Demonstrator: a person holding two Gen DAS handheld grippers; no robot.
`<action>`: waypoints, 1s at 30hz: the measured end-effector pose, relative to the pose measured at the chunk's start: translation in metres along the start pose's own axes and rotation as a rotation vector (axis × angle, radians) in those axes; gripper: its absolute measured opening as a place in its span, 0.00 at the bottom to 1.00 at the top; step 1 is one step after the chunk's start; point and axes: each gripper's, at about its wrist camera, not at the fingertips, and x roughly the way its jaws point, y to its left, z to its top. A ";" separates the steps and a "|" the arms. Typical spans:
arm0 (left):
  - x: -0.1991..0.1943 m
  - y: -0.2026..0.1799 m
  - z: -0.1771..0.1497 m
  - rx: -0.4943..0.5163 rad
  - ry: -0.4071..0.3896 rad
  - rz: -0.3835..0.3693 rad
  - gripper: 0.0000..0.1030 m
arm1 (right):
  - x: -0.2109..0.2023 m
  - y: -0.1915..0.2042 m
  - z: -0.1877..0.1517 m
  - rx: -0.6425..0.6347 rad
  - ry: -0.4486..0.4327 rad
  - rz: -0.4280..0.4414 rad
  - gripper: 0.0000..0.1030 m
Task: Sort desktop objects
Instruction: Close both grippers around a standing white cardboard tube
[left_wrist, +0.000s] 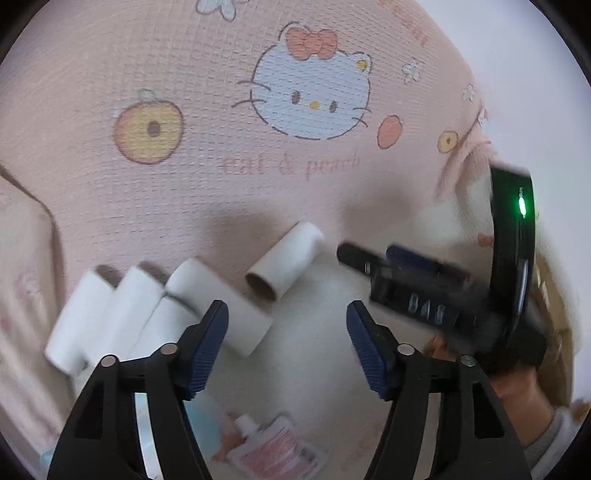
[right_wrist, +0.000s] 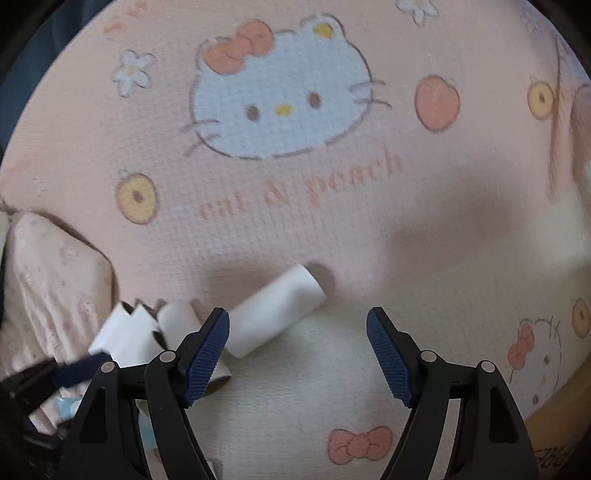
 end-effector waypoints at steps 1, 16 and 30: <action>0.004 0.003 0.005 -0.036 0.006 -0.028 0.72 | 0.001 -0.002 -0.002 -0.020 0.001 0.015 0.73; 0.078 0.005 0.063 -0.148 0.036 -0.048 0.71 | 0.027 -0.037 -0.040 -0.002 0.076 0.021 0.73; 0.136 0.018 0.045 -0.156 0.296 -0.013 0.55 | 0.023 -0.025 -0.049 -0.139 0.066 0.143 0.73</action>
